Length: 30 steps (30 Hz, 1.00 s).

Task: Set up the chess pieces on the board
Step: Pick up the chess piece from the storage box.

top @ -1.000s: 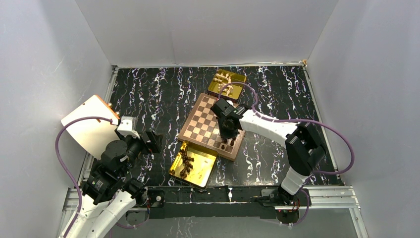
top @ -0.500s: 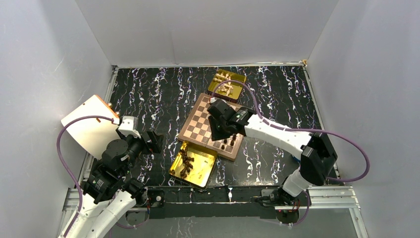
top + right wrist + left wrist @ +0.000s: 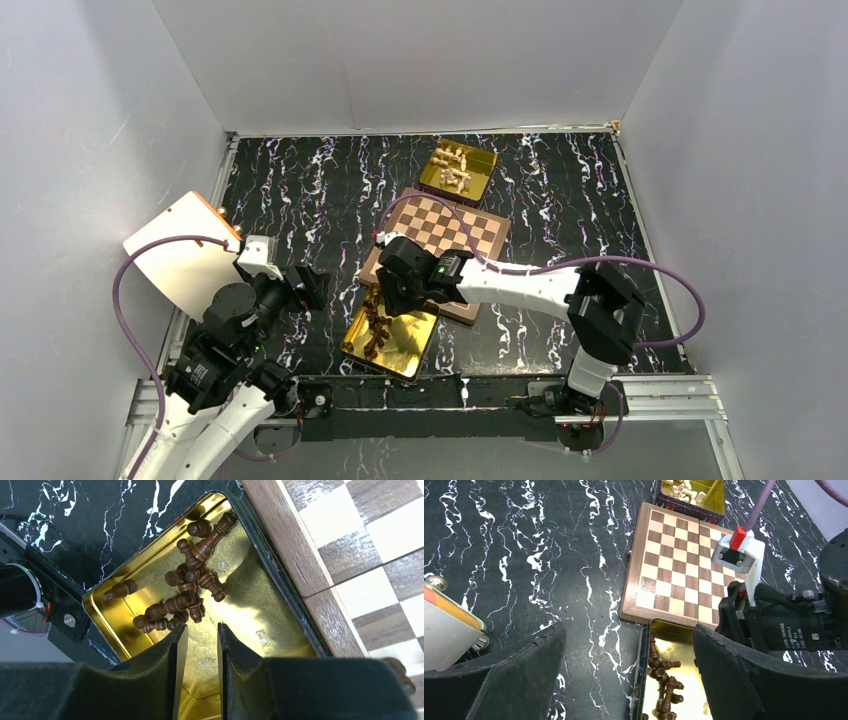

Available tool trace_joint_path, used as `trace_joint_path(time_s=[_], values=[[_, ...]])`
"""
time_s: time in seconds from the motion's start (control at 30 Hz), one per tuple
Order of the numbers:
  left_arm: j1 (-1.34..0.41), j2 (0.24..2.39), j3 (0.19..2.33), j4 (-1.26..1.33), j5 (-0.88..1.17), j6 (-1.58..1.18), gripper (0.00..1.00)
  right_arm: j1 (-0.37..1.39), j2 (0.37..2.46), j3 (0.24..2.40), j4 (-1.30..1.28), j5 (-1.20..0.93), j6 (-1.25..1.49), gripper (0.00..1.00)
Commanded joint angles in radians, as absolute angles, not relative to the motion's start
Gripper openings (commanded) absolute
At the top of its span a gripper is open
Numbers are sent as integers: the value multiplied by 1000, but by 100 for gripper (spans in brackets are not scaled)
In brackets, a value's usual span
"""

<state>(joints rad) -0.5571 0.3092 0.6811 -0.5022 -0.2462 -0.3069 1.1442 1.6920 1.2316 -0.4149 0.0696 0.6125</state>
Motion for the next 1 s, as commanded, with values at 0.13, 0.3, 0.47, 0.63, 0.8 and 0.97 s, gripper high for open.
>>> trace_joint_path(time_s=[0.13,0.3,0.47,0.63,0.8,0.97], values=[[-550,299,679,-481,-247,-298,94,1146,1717,1168,-234,38,479,39],[-551,296,680,-481,-249,-299,94,1146,1731,1153,-199,16,443,39],[-551,296,680,-481,-250,-298,94,1146,1740,1137,-168,22,410,38],[-551,298,680,-480,-250,-298,94,1145,1743,1122,-148,21,380,39],[-551,299,680,-480,-250,-298,94,1146,1746,1110,-129,7,360,39],[-551,303,681,-480,-249,-298,94,1146,1756,1095,-106,6,349,39]])
